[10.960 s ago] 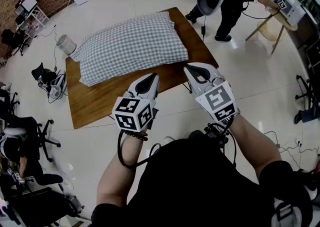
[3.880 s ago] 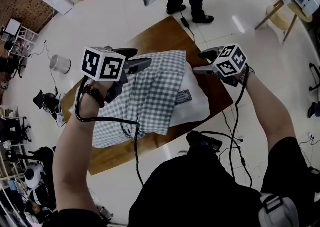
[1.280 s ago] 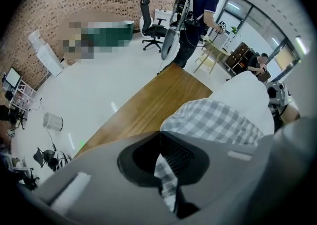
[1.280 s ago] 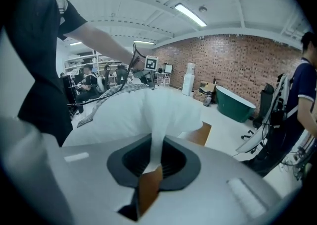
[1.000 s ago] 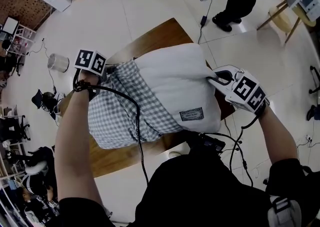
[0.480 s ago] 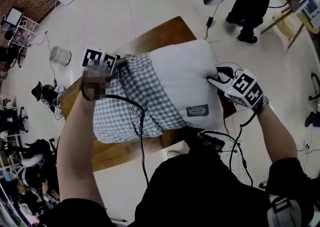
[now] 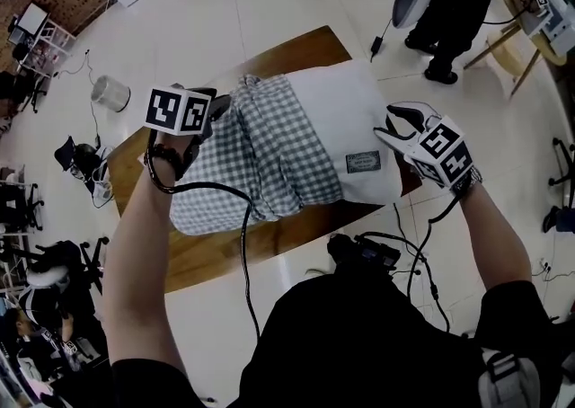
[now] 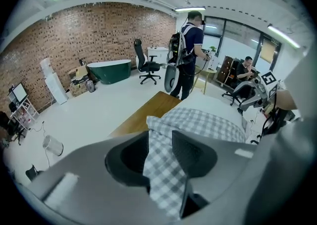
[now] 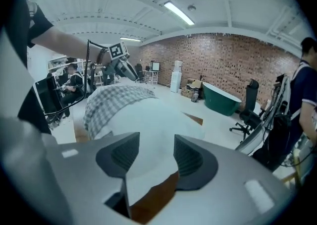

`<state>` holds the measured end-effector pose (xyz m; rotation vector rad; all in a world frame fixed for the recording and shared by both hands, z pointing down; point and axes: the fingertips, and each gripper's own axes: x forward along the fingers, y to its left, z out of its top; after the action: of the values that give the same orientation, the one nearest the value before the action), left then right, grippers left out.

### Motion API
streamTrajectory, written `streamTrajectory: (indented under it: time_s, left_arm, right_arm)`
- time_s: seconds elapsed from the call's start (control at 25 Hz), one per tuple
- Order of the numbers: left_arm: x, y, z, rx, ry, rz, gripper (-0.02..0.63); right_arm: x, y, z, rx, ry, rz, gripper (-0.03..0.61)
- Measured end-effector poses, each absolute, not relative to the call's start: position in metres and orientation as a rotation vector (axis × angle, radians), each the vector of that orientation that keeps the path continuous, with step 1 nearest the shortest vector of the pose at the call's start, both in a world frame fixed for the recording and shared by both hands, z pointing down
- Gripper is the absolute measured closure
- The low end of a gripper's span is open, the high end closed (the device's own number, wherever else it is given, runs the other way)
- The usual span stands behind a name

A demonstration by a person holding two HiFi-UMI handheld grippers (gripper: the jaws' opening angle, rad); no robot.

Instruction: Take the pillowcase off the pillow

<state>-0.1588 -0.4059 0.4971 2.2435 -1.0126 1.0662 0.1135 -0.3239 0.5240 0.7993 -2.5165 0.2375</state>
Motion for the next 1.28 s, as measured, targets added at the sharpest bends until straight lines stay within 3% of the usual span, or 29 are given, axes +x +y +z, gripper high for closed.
streamTrajectory:
  time_s: [0.56,1.28]
  left_arm:
    - [-0.174,-0.224,0.491,2.348,-1.046,0.846,0.442]
    - [-0.124,-0.101,0.581,2.221,-1.190,0.644,0.295]
  right_arm:
    - [0.050,-0.175,0.518,0.754,-2.450,0.042,0.305]
    - [0.048,-0.136,0.570,0.988,-2.343,0.065,0.196]
